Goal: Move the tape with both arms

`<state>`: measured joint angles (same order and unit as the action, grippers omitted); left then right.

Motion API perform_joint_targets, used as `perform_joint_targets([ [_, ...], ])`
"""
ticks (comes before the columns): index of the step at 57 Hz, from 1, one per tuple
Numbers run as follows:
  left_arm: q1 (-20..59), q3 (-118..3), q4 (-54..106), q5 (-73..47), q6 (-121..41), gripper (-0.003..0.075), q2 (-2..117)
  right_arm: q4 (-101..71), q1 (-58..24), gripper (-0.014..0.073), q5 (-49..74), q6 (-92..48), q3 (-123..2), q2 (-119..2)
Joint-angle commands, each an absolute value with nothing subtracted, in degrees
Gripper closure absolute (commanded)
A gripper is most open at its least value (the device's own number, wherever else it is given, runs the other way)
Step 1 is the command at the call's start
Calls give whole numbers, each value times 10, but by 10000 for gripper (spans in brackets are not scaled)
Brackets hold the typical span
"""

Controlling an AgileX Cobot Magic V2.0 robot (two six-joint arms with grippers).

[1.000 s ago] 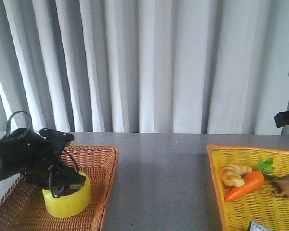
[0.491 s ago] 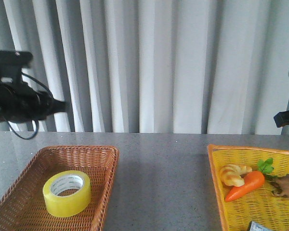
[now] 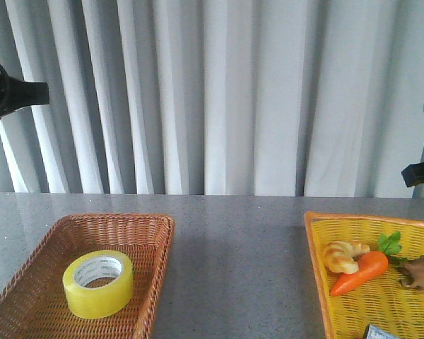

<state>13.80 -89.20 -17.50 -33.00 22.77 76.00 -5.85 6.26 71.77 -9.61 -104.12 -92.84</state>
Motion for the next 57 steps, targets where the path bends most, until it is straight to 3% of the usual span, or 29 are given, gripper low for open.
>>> perform_joint_targets([
  [1, 138, -909, -177, -296, 232, 727, 745, -62, 65, 601, 694, -96, -1054, -907],
  [36, 138, -909, -177, -316, 229, 727, 744, -62, 65, 601, 694, -96, -1054, -907],
  [47, 138, -849, -137, -414, 128, 727, 632, -62, 65, 601, 694, -96, -1054, -907],
  [57, 138, -660, -101, -357, 95, 727, 459, -62, 65, 601, 694, -96, -1054, -907],
])
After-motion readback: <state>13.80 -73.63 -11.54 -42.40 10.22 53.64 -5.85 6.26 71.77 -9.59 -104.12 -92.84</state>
